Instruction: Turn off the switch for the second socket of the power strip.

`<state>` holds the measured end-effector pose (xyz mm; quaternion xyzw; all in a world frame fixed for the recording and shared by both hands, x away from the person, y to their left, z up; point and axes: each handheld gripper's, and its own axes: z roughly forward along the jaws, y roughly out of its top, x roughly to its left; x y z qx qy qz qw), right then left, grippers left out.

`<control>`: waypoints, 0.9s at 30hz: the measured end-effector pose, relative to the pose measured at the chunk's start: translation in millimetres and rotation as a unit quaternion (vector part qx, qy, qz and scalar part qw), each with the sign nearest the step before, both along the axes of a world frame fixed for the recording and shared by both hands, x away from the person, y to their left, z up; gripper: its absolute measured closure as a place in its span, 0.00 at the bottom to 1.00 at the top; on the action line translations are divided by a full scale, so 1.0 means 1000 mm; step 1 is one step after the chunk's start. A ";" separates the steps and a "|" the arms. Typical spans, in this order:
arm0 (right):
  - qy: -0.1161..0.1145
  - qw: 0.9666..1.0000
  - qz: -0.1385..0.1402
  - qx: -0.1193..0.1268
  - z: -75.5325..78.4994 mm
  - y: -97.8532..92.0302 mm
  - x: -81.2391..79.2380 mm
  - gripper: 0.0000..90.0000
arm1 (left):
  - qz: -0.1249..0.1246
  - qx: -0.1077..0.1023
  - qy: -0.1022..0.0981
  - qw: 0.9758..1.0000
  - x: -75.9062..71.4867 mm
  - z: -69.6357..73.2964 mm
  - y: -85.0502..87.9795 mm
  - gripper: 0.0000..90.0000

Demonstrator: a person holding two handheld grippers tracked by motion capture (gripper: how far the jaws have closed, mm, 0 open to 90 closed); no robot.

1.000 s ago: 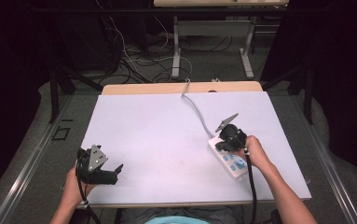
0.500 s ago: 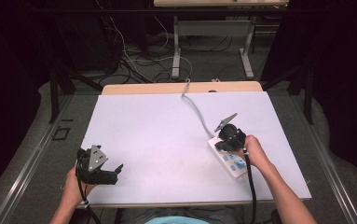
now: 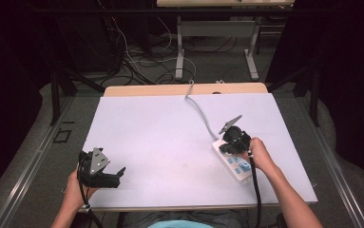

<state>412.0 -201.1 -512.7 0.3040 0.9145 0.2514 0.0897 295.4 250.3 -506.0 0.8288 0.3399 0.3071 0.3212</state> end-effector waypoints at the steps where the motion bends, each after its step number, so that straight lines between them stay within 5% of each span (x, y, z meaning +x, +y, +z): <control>1: 0.008 1.000 -0.004 -0.007 0.001 0.000 -0.001 1.00 | 0.000 0.000 0.000 1.000 0.000 0.000 0.000 0.00; 15: 0.010 1.000 -0.007 0.001 0.000 -0.001 -0.002 1.00 | 0.001 -0.002 -0.005 1.000 0.000 0.000 -0.001 0.00; 27: -0.015 1.000 0.006 -0.011 0.000 0.003 -0.004 1.00 | 0.002 0.001 -0.003 1.000 0.000 0.000 -0.001 0.00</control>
